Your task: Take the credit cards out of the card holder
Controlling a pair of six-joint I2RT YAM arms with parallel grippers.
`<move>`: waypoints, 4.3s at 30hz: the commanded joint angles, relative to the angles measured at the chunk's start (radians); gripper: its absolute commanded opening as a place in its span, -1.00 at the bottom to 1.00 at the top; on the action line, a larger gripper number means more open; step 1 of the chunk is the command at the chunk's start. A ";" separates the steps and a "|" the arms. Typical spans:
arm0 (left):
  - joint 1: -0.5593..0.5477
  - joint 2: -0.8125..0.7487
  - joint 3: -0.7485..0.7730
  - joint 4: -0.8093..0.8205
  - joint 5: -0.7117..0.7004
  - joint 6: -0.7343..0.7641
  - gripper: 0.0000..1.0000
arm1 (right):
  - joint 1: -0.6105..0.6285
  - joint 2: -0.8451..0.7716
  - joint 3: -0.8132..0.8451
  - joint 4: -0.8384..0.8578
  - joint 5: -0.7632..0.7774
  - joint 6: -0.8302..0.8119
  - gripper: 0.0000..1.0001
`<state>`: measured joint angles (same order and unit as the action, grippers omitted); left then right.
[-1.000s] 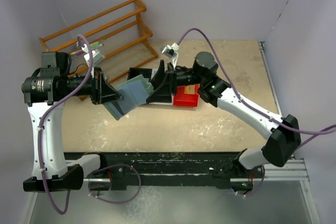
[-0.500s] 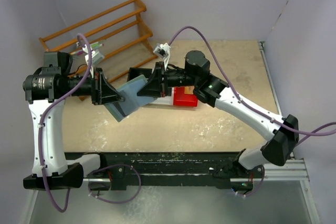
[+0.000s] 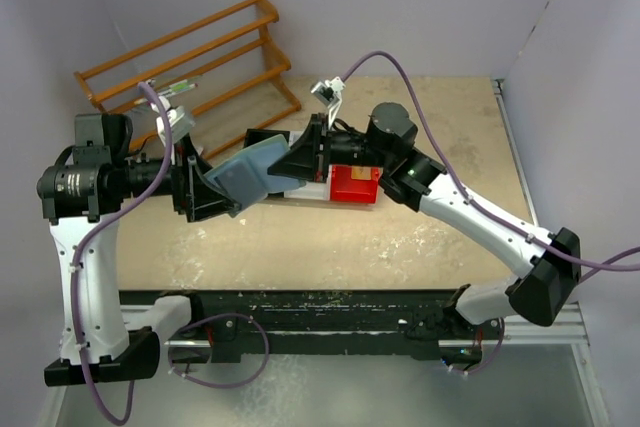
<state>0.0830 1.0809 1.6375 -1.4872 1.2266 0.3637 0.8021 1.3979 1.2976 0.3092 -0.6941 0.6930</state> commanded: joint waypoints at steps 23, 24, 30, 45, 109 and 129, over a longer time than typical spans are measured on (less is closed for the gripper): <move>0.003 -0.100 -0.149 0.360 -0.020 -0.231 -0.59 | -0.053 -0.056 -0.098 0.332 -0.089 0.226 -1.00; 0.003 -0.104 -0.150 0.369 -0.020 -0.240 -0.65 | -0.053 -0.054 -0.098 0.335 -0.094 0.226 -1.00; 0.003 -0.094 -0.134 0.378 -0.004 -0.266 -0.86 | -0.053 -0.043 -0.075 0.232 -0.054 0.171 -0.51; 0.003 -0.057 -0.099 0.341 0.040 -0.296 -0.88 | 0.088 -0.039 -0.074 0.170 0.251 -0.082 0.69; 0.003 -0.012 -0.064 0.248 -0.704 -0.229 -1.00 | 0.475 0.236 0.131 0.099 1.196 -0.474 0.44; 0.003 0.021 0.000 0.166 -0.557 -0.257 -1.00 | 0.479 0.312 0.174 0.113 1.307 -0.536 0.29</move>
<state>0.0887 1.1038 1.5883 -1.3167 0.5980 0.1150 1.2808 1.7355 1.4403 0.3885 0.5655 0.1677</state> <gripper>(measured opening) 0.105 0.645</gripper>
